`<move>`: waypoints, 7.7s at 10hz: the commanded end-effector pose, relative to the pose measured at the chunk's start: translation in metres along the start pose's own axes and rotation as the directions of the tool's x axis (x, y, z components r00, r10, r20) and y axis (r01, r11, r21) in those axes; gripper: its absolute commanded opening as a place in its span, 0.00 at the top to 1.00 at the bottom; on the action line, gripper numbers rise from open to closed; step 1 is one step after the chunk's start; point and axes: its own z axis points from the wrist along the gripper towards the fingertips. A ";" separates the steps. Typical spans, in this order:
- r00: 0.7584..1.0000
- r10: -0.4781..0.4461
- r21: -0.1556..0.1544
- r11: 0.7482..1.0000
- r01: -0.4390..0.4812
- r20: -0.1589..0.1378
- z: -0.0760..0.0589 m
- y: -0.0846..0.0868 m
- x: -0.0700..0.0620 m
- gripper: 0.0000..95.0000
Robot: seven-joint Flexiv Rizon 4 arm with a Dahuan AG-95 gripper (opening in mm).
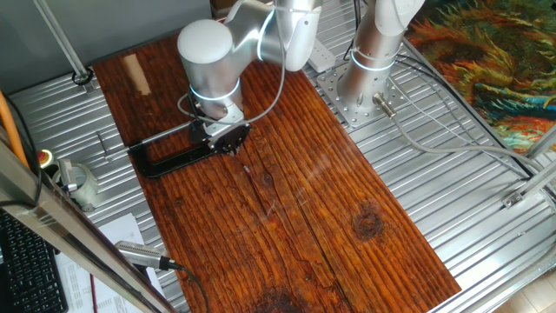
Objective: Insert the pencil into the pencil sharpener
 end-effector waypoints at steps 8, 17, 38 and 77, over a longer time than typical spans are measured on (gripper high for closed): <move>1.000 0.000 0.000 1.000 0.000 0.004 0.002 -0.002 0.005 1.00; 1.000 -0.002 -0.001 1.000 0.002 0.002 0.004 0.002 0.017 1.00; 1.000 -0.030 0.003 1.000 0.030 0.007 0.001 0.008 0.034 1.00; 0.987 -0.046 0.092 0.995 0.032 0.155 -0.013 0.010 0.053 1.00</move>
